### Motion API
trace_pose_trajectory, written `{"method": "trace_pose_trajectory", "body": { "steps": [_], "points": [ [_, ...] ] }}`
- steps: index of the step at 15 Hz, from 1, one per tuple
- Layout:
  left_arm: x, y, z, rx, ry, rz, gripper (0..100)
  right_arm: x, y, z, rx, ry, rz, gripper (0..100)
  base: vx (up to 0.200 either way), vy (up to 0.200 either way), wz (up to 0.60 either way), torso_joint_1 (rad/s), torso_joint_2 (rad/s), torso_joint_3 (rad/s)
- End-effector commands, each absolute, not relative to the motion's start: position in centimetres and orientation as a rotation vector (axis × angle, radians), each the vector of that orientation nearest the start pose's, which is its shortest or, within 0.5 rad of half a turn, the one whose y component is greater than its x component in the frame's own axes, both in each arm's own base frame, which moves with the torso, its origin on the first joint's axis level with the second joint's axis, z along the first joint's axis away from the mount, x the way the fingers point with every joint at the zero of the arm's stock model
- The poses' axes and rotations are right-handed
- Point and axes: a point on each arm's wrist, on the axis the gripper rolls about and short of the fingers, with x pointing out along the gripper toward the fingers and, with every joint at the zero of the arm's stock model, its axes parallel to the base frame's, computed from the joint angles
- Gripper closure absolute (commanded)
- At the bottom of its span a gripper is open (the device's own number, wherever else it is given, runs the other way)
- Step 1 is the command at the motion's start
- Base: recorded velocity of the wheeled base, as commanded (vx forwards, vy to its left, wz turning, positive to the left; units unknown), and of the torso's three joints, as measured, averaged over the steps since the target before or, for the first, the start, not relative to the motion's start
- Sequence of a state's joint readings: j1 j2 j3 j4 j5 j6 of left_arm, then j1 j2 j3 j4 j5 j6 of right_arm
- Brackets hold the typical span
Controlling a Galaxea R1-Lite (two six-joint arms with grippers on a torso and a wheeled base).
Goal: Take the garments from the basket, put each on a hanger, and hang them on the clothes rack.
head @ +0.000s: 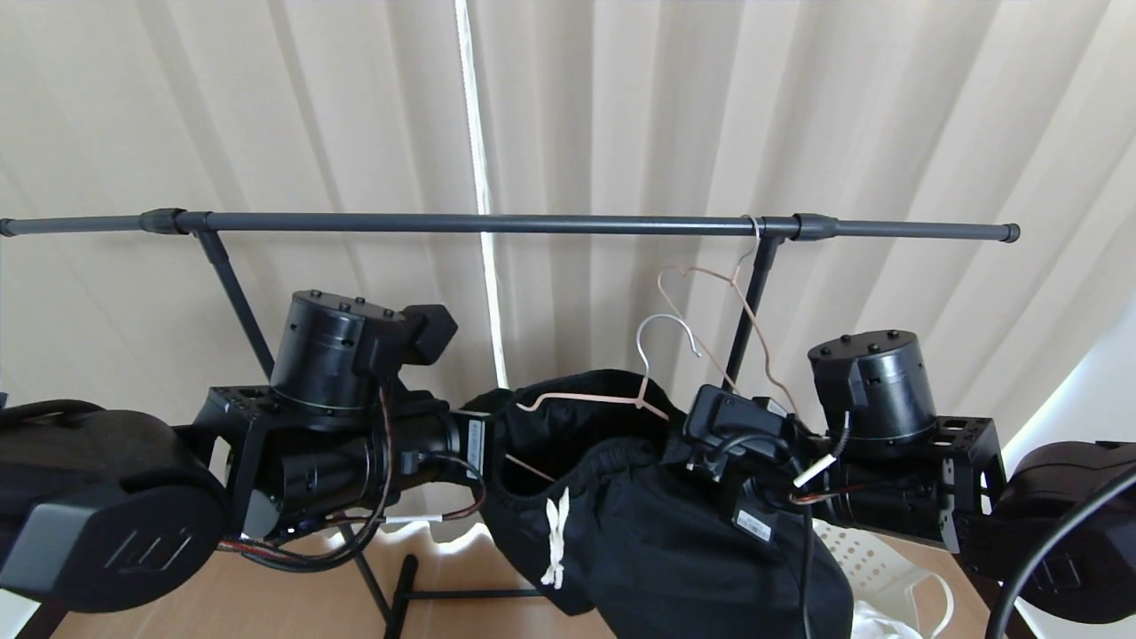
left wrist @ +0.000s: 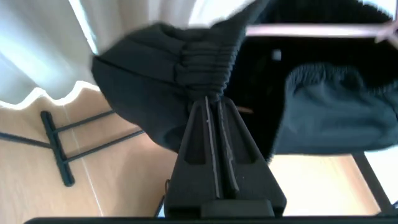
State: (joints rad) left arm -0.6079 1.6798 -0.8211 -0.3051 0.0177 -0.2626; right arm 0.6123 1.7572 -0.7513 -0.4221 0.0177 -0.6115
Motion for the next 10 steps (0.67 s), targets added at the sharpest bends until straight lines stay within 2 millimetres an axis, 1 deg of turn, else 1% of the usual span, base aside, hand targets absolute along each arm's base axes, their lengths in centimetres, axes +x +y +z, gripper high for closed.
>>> {"method": "trace_pose_trajectory", "body": {
  "steps": [1, 4, 5, 7, 9, 10],
  "points": [
    [22.8, -17.7, 15.6, -0.062, 0.617, -0.552, 100, 24.4, 17.2, 13.5, -0.739, 0.351, 0.769, 100, 0.0, 0.0, 0.0, 0.0, 0.0, 0.0],
    [21.7, -19.1, 15.7, -0.059, 0.618, -0.609, 100, 24.5, 17.4, 13.5, -0.731, 0.354, 0.77, 100, 0.0, 0.0, 0.0, 0.0, 0.0, 0.0],
    [21.4, -19.6, 16.0, -0.101, 0.607, -0.625, 100, 24.5, 17.4, 13.4, -0.731, 0.355, 0.77, 100, 0.0, 0.0, 0.0, 0.0, 0.0, 0.0],
    [21.4, -20.1, 16.2, -0.171, 0.588, -0.631, 100, 24.5, 17.4, 13.4, -0.731, 0.354, 0.77, 100, 0.0, 0.0, 0.0, 0.0, 0.0, 0.0],
    [21.8, -20.4, 15.8, -0.165, 0.599, -0.623, 100, 24.5, 17.3, 13.6, -0.728, 0.346, 0.77, 100, 0.0, 0.0, 0.0, 0.0, 0.0, 0.0],
    [21.9, -20.4, 15.6, -0.155, 0.602, -0.62, 100, 24.5, 17.4, 13.8, -0.72, 0.315, 0.762, 100, 0.0, 0.0, 0.0, 0.0, 0.0, 0.0]
  ]
}}
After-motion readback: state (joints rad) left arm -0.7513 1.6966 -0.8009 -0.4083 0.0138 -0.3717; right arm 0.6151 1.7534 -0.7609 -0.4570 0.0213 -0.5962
